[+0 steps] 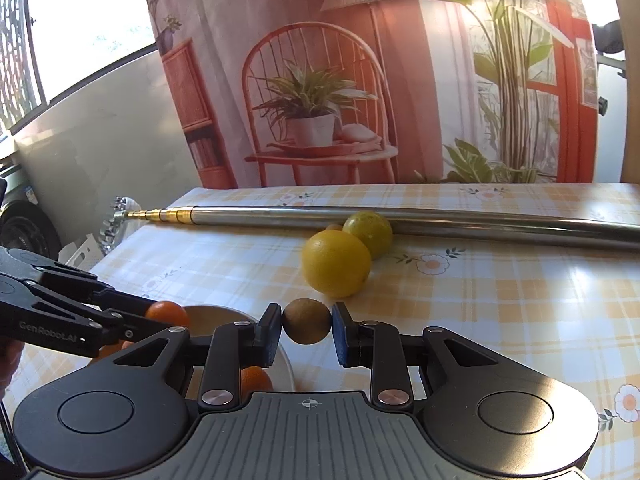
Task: Organize fruits
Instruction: 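Carry the tangerine in the left tool and kiwi in the right tool over the plate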
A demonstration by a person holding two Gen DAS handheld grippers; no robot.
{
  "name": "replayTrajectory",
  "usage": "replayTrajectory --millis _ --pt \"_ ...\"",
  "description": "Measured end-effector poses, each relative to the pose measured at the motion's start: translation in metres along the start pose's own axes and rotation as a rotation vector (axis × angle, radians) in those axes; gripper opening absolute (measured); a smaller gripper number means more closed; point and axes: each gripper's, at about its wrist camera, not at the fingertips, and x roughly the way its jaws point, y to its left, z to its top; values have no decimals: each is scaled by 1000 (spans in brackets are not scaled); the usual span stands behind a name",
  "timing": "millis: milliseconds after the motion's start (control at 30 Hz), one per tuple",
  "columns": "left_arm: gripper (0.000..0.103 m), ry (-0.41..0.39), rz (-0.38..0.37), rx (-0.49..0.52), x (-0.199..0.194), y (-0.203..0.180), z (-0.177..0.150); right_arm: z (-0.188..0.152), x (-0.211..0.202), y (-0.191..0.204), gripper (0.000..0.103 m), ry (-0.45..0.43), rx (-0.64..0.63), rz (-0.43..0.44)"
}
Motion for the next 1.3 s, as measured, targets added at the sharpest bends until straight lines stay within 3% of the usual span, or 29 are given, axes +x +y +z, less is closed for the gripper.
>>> replayTrajectory --millis 300,733,1100,1300 --pt "40 28 42 54 6 -7 -7 2 -4 13 25 7 -19 13" --pt "40 35 66 32 9 -3 -13 1 -4 27 25 31 -62 12" --pt "40 -48 37 -42 -13 7 -10 9 11 43 25 94 -143 18" --pt "40 -108 61 -112 -30 26 -5 14 31 61 25 163 -226 29"
